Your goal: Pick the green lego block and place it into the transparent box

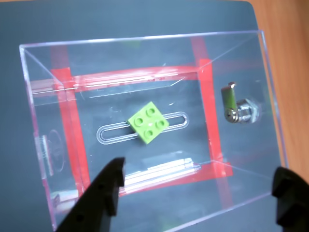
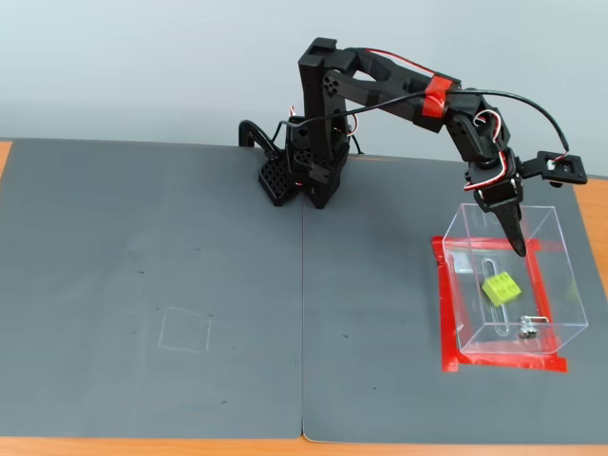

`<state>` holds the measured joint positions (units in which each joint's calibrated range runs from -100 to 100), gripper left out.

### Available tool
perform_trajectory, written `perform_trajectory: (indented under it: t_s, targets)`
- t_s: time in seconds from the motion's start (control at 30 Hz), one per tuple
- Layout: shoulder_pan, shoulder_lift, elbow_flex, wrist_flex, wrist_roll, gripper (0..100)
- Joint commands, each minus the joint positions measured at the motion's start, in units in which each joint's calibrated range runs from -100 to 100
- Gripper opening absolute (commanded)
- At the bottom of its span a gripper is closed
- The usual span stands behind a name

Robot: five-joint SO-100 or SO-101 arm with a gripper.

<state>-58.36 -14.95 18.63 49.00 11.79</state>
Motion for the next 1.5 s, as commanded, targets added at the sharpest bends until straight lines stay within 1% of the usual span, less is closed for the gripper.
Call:
perform_trajectory:
  t_s: [0.0, 0.27, 0.43, 0.5, 0.7, 0.97, 1.2, 1.47]
  targets:
    - [0.4, -0.7, -2.7, 0.1, 0.2, 35]
    - [1.3, -1.3, -2.1, 0.2, 0.3, 35]
    - [2.8, -3.1, -2.1, 2.5, 0.4, 34]
    - [3.6, -4.4, -1.8, 2.6, 0.4, 31]
    - [6.9, -10.3, 1.2, 3.5, 0.4, 15]
    - [12.5, -21.5, 9.8, 3.4, 0.1, 2]
    - [19.8, -34.7, 20.6, 3.4, 0.0, 2]
    - [31.5, -47.8, 28.5, 3.4, -0.1, 2]
